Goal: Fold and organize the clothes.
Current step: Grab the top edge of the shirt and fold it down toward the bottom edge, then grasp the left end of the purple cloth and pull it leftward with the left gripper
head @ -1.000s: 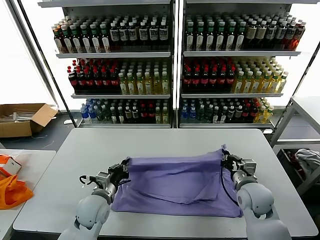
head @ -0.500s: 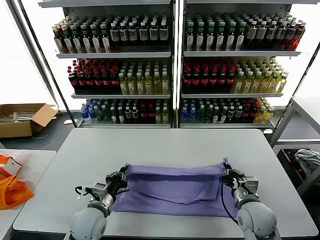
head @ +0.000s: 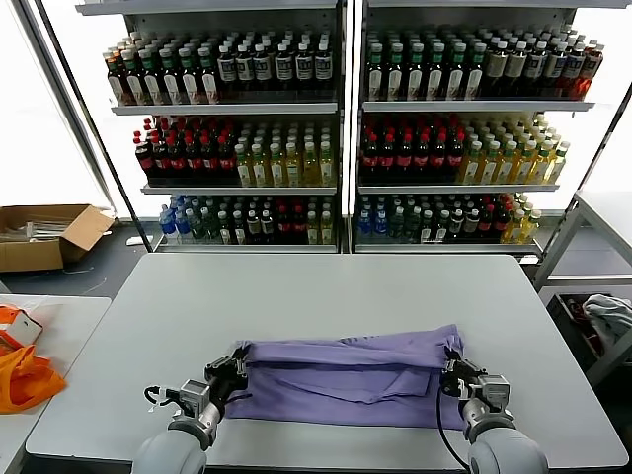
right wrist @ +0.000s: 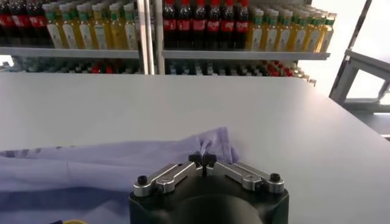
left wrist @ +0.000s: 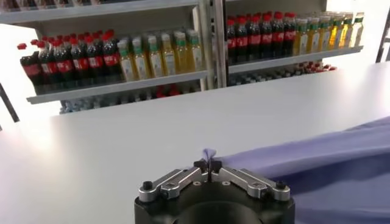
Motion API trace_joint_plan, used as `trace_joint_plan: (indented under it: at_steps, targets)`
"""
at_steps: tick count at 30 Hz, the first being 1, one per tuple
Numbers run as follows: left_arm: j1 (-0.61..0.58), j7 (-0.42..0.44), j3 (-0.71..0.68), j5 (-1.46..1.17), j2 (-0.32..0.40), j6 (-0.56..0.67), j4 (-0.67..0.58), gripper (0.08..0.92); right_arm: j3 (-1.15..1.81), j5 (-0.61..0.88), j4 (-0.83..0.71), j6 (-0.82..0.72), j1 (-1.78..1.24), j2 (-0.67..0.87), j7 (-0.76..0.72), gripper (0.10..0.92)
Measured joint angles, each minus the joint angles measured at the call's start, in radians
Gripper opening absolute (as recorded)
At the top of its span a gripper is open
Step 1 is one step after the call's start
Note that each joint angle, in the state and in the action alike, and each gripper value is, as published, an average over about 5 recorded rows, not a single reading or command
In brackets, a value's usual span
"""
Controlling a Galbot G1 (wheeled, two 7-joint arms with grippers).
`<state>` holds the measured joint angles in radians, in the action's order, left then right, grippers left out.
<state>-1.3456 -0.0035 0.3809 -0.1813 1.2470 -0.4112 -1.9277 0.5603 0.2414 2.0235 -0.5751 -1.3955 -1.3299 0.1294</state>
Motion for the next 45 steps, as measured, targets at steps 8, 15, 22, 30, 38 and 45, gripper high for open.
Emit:
trace_joint_plan:
  at_steps: [8,15,22,30,38,45]
  targets:
    - [-0.036,0.005,-0.001,0.017,0.005,0.008,-0.022,0.084,-0.007,-0.026,0.007,0.009,-0.040,-0.004,-0.001,0.111]
    - [-0.046,0.004,-0.003,0.034,0.014,0.012,-0.022,0.084,-0.019,-0.042,-0.003,0.015,-0.053,-0.008,0.003,0.111]
    - [-0.038,0.000,-0.005,0.055,0.025,0.029,-0.023,0.182,-0.023,-0.062,-0.012,0.020,-0.063,-0.008,0.003,0.176]
    - [-0.049,-0.012,-0.014,0.093,0.045,0.031,-0.055,0.425,-0.002,-0.049,0.011,0.019,-0.067,0.006,0.007,0.409]
    - [-0.073,-0.050,-0.002,0.122,0.083,0.007,-0.103,0.659,0.023,-0.001,0.081,0.041,-0.057,0.033,0.029,0.634]
    - [-0.094,-0.079,0.025,0.113,0.123,-0.013,-0.120,0.811,0.020,0.020,0.107,0.056,-0.045,0.036,0.043,0.807]
